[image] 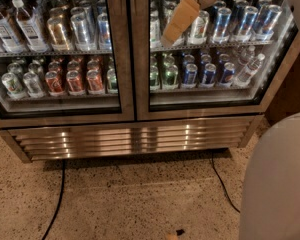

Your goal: Open right fridge door

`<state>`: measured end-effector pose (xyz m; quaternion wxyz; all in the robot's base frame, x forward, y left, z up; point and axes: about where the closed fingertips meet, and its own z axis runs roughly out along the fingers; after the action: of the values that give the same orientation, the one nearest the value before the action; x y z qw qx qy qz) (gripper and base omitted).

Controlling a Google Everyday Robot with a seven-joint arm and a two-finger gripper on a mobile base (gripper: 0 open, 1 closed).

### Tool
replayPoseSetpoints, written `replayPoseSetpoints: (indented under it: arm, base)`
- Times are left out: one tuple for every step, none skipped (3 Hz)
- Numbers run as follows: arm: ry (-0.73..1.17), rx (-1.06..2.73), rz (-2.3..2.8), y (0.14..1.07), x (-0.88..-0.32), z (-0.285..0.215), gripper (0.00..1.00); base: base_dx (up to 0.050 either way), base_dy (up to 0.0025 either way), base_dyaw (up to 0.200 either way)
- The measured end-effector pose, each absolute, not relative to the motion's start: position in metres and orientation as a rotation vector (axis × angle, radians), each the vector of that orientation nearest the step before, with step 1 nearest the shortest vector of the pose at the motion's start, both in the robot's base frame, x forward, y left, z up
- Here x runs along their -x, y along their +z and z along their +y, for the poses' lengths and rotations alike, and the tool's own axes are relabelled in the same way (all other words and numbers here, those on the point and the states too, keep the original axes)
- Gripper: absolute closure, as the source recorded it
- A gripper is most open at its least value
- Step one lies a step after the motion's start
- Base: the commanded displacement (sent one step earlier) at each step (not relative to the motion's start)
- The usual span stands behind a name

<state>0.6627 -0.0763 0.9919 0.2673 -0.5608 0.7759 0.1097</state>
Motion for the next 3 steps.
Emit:
replayPoseSetpoints:
  arm:
    - [0.296, 1.513, 2.094, 0.992, -0.663, -0.076, 0.00]
    - [0.302, 1.512, 2.110, 0.979, -0.668, -0.068, 0.00]
    - [0.361, 1.541, 2.163, 0.947, -0.666, -0.051, 0.00]
  base:
    - [0.000, 0.00000, 0.000]
    - [0.000, 0.00000, 0.000]
    - [0.000, 0.00000, 0.000]
